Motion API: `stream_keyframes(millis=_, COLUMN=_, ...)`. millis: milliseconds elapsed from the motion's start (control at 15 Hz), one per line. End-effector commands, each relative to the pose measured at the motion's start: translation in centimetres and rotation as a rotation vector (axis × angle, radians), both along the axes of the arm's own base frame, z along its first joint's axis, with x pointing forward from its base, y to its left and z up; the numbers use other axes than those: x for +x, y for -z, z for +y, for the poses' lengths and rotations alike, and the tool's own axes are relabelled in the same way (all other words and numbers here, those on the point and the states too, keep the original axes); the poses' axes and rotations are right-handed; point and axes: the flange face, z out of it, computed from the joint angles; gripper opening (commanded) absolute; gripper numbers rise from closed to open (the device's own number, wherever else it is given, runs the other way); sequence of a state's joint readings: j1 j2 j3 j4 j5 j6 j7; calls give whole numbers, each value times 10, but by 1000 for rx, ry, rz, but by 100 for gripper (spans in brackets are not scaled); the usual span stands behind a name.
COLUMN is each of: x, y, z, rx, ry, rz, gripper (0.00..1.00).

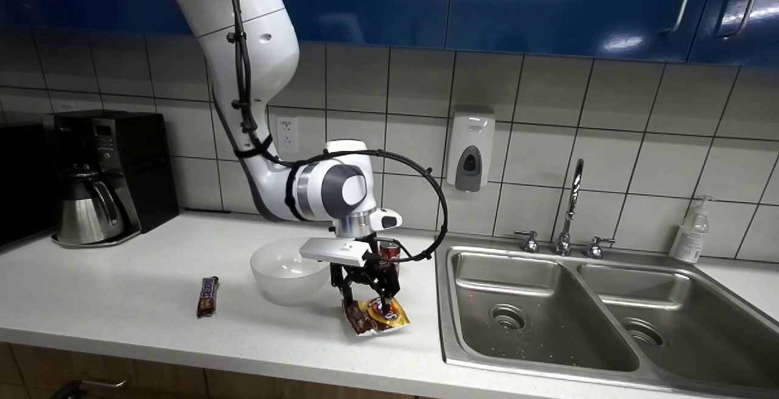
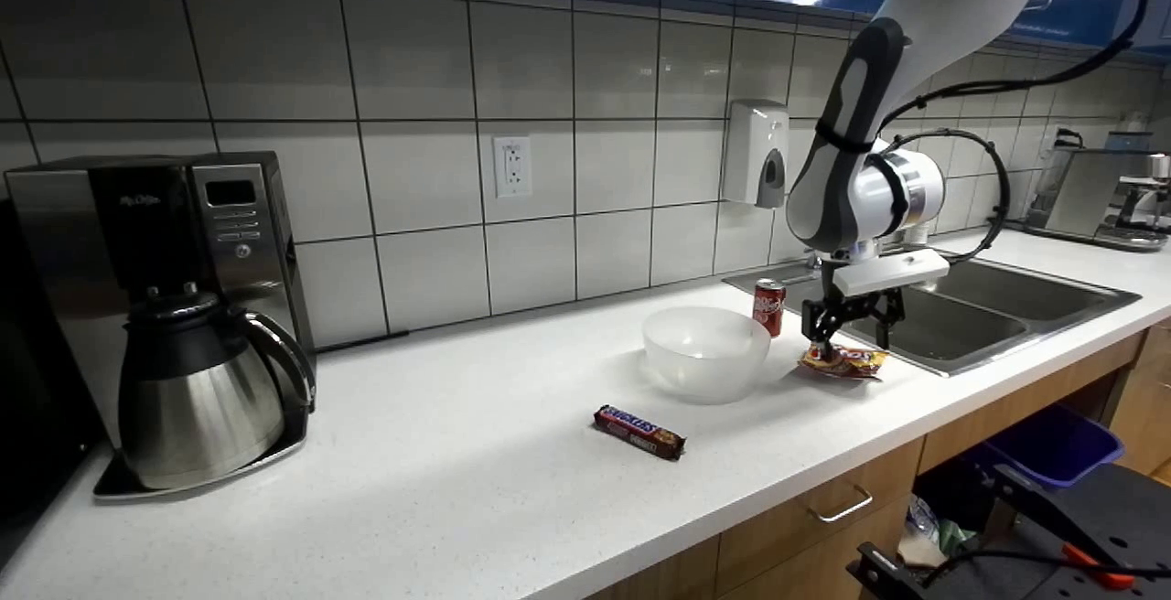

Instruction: Put the yellow packet in the bowl.

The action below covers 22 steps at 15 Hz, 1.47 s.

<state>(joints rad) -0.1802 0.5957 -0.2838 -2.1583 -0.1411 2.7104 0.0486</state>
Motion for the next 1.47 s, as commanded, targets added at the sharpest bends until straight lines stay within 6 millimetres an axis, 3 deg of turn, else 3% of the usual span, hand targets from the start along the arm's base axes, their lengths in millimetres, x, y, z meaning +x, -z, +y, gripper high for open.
stream_keyframes(millis=0, x=19, y=13, z=2, rx=-16, ry=28, rz=-4, gripper=100)
stream_keyframes(millis=267, x=27, y=21, z=3, rx=-23, ry=28, rz=-2, gripper=100)
stream_keyframes(millis=1267, x=28, y=9, z=-8, rx=-25, ry=41, rz=-17, gripper=99)
stream_keyframes(millis=1333, x=28, y=8, z=-9, rx=-25, ry=41, rz=-17, gripper=98)
stream_keyframes(millis=1400, x=27, y=7, z=-10, rx=-25, ry=42, rz=-18, gripper=74)
